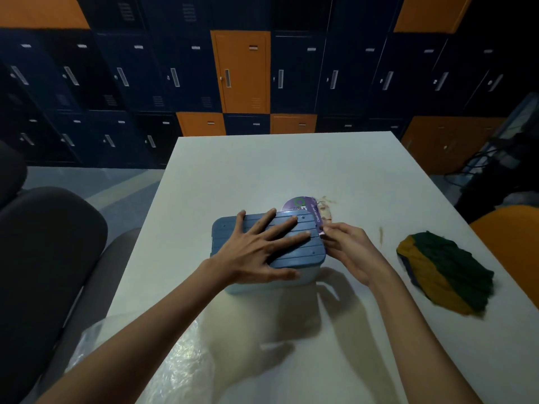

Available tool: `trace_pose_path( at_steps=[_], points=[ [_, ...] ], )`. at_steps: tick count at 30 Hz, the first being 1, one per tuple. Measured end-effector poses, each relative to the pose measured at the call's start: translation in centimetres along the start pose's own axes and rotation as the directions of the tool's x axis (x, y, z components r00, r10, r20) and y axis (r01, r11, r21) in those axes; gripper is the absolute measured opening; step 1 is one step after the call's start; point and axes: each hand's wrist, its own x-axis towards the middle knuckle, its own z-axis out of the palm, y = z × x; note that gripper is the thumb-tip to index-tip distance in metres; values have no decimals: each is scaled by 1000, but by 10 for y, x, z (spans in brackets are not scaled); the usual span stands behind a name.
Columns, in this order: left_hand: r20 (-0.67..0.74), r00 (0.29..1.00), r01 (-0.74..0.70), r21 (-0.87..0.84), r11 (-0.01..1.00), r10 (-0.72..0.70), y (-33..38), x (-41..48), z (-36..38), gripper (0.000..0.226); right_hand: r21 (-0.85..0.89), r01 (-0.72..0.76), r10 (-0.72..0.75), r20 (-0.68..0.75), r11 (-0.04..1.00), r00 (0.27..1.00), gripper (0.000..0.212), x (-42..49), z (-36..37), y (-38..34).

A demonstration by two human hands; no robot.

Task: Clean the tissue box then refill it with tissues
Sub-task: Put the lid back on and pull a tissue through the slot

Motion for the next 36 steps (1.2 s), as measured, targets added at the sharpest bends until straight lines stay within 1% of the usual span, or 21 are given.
trace_pose_path(
  at_steps=[3,9,11,12,13,14,15,16,17,18,19,20,21,23,24,26,27,29,31,33,36],
  points=[
    [-10,1000,6,-6,1000,-6,-1,-1,1,70,-33,-38,38,6,999,999,10,-1,0,6],
    [10,1000,-3,13,1000,2,2,0,-3,71,-110,-49,52,23,993,998,17,1,3,9],
    [-71,996,50,-123,991,-58,-1,-3,-10,72,-142,-62,68,39,988,997,21,1,0,7],
    [-132,981,109,-247,963,-145,-8,-6,-15,71,-156,-70,77,39,985,996,23,1,-2,6],
    [-187,947,173,-384,907,-260,-15,-9,-21,69,-165,-78,84,32,983,996,26,1,-4,6],
    [-222,896,227,-516,826,-385,-23,-13,-27,69,-167,-87,92,20,982,996,30,1,-7,6],
    [-226,835,265,-633,727,-502,-32,-18,-31,69,-169,-98,100,7,981,995,34,2,-9,6],
    [-189,774,296,-735,610,-604,-41,-24,-34,68,-171,-111,112,0,979,994,38,1,-9,7],
    [-101,722,337,-812,477,-684,-49,-31,-34,68,-180,-124,125,-4,976,992,42,1,-8,7],
    [22,681,390,-857,337,-732,-56,-38,-33,69,-193,-142,143,-9,971,990,46,1,-7,7],
    [149,648,446,-869,214,-746,-59,-45,-30,71,-209,-161,162,-11,965,987,49,0,-4,7],
    [255,625,497,-859,124,-738,-60,-50,-24,74,-222,-180,184,-4,958,983,52,-2,-1,8],
    [329,613,535,-842,71,-718,-58,-54,-19,76,-237,-192,200,13,952,980,53,-3,4,8],
    [394,639,559,-828,48,-660,-52,-57,-9,82,-282,-180,199,42,942,979,55,-4,12,8],
    [390,671,544,-837,62,-631,-49,-57,-4,83,-298,-155,178,51,942,983,54,-4,15,9],
    [353,719,486,-871,69,-599,-42,-56,3,82,-275,-77,98,66,958,993,44,-7,22,11],
    [348,722,462,-886,43,-599,-38,-55,4,79,-266,-35,55,69,963,996,38,-8,25,12],
    [355,716,426,-904,-27,-601,-34,-52,6,68,-257,2,10,46,966,999,33,-11,27,15],
    [374,718,408,-909,-81,-587,-29,-52,4,61,-218,-6,11,21,976,1000,36,-14,26,15],
    [413,729,414,-901,-128,-546,-23,-54,-2,63,-182,-29,34,21,983,999,44,-16,22,8],
    [421,793,366,-907,-209,-441,-21,-57,-17,63,-218,-19,29,44,976,999,54,-19,14,-9]
  ],
)
